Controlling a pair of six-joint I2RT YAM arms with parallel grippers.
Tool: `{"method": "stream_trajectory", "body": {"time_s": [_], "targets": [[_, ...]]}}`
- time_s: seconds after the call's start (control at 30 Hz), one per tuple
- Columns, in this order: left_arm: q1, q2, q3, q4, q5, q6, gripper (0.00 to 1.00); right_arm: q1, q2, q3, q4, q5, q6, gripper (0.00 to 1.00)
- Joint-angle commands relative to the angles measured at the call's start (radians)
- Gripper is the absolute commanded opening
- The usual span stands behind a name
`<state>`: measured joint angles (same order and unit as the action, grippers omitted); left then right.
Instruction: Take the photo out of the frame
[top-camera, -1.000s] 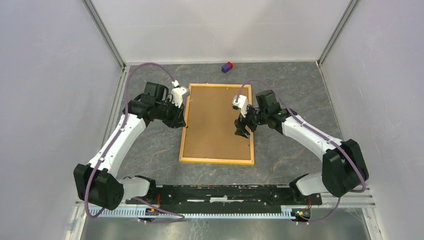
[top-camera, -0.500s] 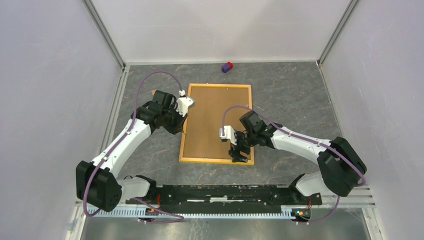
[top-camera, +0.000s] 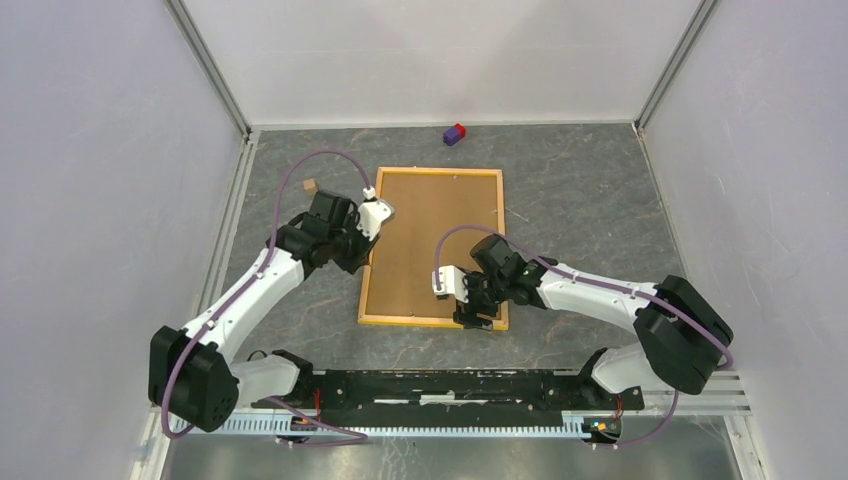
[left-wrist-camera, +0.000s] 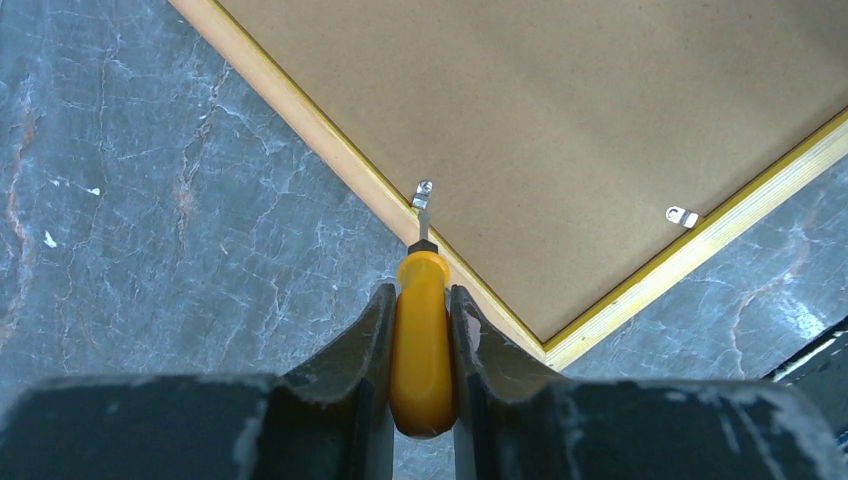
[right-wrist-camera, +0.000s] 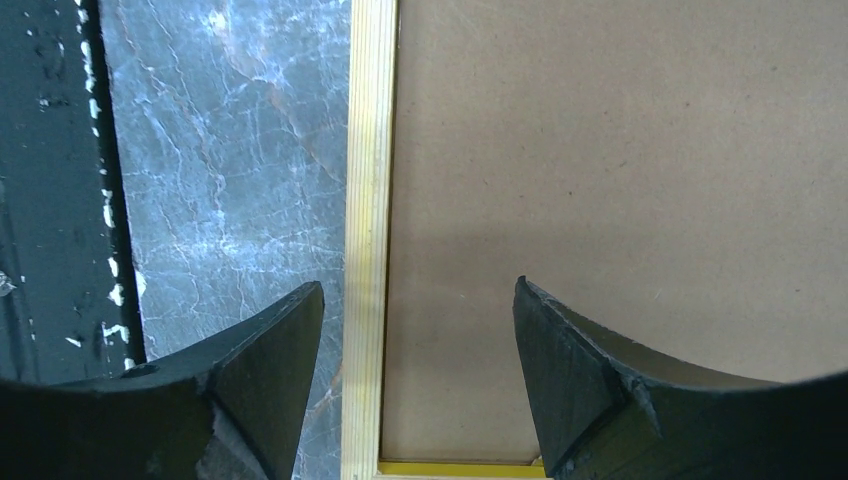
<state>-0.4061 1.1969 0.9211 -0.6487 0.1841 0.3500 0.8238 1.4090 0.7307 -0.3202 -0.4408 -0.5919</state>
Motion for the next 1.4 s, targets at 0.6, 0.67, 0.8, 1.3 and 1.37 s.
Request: {"method": "stream_trajectory", "body": {"time_s": [0.6,0.67,0.8,1.3,1.37], "targets": [[-0.106,-0.014,-0.091,0.144,-0.156,0.113,0.02,0.003,0.011,-0.053,0.023,0.044,-0.002,0.64],[-0.110,-0.013,-0.094,0.145,-0.159,0.113,0.02,0.005,0.019,-0.050,0.022,0.044,0.000,0.63],[-0.115,-0.010,-0.100,0.153,-0.164,0.120,0.02,0.008,0.032,-0.048,0.016,0.041,-0.001,0.60],[-0.130,0.009,-0.109,0.157,-0.159,0.130,0.02,0.008,0.049,-0.048,0.010,0.032,-0.006,0.59],[-0.132,0.015,-0.107,0.158,-0.161,0.133,0.02,0.008,0.049,-0.049,0.010,0.032,-0.006,0.59]]}}
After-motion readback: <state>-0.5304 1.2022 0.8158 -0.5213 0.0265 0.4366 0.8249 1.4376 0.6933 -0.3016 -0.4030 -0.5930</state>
